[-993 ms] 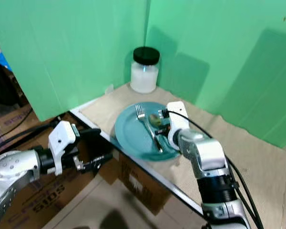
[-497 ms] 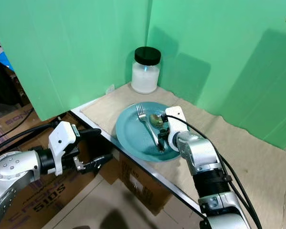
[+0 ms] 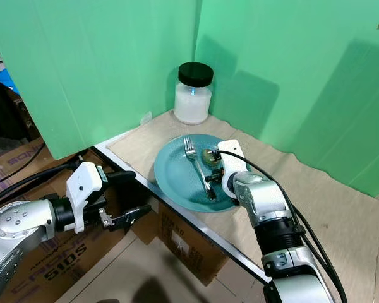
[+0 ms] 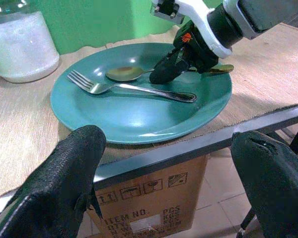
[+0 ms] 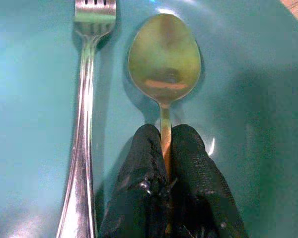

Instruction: Setting the table

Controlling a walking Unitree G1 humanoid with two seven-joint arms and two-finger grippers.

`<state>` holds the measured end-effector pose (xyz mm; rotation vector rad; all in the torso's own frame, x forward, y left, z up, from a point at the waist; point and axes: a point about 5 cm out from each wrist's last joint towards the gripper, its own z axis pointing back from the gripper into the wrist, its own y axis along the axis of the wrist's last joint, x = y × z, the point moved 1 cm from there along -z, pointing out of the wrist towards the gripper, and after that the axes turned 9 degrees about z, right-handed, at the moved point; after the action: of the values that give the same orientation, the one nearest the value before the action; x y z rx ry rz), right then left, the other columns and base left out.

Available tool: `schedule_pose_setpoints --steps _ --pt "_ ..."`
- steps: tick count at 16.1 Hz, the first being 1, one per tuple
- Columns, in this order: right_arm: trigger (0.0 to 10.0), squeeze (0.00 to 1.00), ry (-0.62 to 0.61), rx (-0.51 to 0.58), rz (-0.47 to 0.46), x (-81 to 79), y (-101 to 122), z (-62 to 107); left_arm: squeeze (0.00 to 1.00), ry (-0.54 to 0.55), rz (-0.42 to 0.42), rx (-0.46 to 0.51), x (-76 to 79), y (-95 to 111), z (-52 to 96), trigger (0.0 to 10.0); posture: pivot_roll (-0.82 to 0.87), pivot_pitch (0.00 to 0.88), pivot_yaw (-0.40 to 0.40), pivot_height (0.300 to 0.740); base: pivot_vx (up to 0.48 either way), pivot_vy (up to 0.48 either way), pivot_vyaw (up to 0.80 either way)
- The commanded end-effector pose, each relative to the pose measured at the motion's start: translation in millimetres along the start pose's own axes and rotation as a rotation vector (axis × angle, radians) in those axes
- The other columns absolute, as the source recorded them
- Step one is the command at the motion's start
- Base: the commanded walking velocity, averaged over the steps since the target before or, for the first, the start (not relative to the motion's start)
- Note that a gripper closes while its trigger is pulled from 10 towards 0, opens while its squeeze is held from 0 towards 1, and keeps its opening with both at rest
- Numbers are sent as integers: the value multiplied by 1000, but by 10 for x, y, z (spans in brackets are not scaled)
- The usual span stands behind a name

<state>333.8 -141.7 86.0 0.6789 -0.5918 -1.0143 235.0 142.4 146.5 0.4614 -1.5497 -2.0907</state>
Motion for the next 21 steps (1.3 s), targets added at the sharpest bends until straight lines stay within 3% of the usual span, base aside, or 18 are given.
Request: schedule_pose_setpoints --steps 1,8,11,12,14,15,16,17,18,20,21 --pt "0 0 21 -23 3 8 -25 -14 0 -5 -12 4 1 19 -12 10000 91 0 -79 740 0 0 0" --pt "0 0 64 22 7 2 94 74 0 -5 -23 8 -6 36 -17 10000 95 0 -79 740 0 0 0" --pt "0 0 59 186 -52 101 315 372 0 14 -18 54 -30 131 -5 10000 93 0 -69 740 0 0 0" --pt "0 0 29 297 -71 165 395 614 0 3 -10 97 -1 213 -17 10000 87 0 -60 740 0 0 0" --pt "0 0 6 408 -60 175 425 841 0 31 -7 143 -12 288 -47 10000 82 0 -55 740 0 0 0" --pt "471 0 -64 506 -10 139 359 1083 0 152 -29 190 -73 367 -103 10000 71 0 -50 740 0 0 0" --pt "8235 0 -89 535 -2 109 320 1163 0 233 -39 207 -117 397 -124 10000 64 0 -47 740 0 0 0" --pt "10000 0 -86 543 -44 80 280 1193 0 294 -38 218 -146 413 -140 10000 56 0 -41 740 0 0 0" --pt "10000 0 -168 613 -147 49 190 1302 0 399 -12 215 -142 402 -189 10000 40 0 -24 740 0 0 0" --pt "10000 0 -220 613 -204 23 135 1325 0 427 -23 187 -123 341 -208 10000 30 0 -22 740 0 0 -400" --pt "10000 0 -319 612 -234 43 80 1359 0 472 -14 181 -121 273 -189 10000 33 0 -34 740 0 0 -800"
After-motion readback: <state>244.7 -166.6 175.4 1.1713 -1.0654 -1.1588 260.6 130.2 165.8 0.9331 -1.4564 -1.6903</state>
